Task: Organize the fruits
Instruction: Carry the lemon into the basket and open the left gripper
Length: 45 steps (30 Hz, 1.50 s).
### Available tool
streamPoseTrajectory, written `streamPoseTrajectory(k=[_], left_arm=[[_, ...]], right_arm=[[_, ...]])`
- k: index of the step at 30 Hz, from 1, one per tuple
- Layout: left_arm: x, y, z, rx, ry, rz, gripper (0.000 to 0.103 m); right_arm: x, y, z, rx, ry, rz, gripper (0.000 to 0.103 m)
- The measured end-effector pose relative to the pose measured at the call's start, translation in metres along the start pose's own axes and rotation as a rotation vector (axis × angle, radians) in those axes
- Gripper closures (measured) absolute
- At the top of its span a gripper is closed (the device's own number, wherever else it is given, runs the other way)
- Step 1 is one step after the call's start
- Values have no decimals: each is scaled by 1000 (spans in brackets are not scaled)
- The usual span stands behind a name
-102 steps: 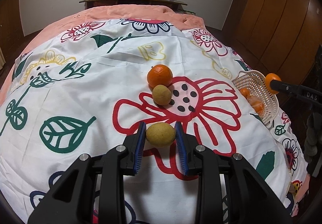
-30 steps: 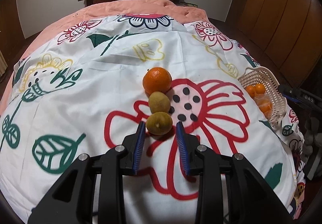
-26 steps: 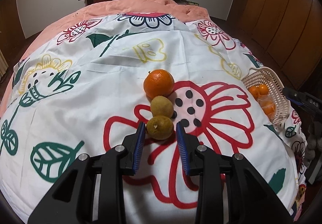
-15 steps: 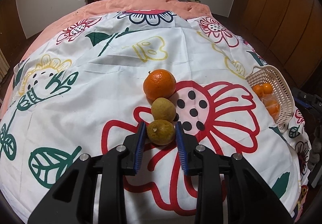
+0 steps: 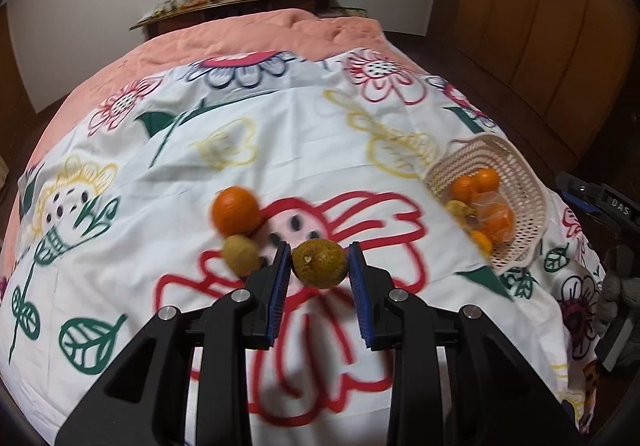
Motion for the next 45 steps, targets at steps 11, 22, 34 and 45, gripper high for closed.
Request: streamPoseTrajectory(k=[11,22,34,45], left_arm=[[-18,-82,13,107,22,131,73],[-35,-155,32,204,38,238,73],[-50,-211,59,293,58,295,73],[-59,-216,63,315,43,265,53]], right_arm=[[6,-30,-9,-15,-11,60,47],[4,-46,-18,-9,-53,70,47],[5,-61,-20,-5,-63,94,47],[7,-61,-19,-8,-55,100,47]])
Point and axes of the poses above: each gripper's, at about its wrist camera, not at the fingertips, and z roughly the way its jaws point, y to its left, x to its underside, the point moved 3 cm from there along z, roughly the way its jaws point, and after that the axes turned 4 degrees about -x, right-handed, at the moved point
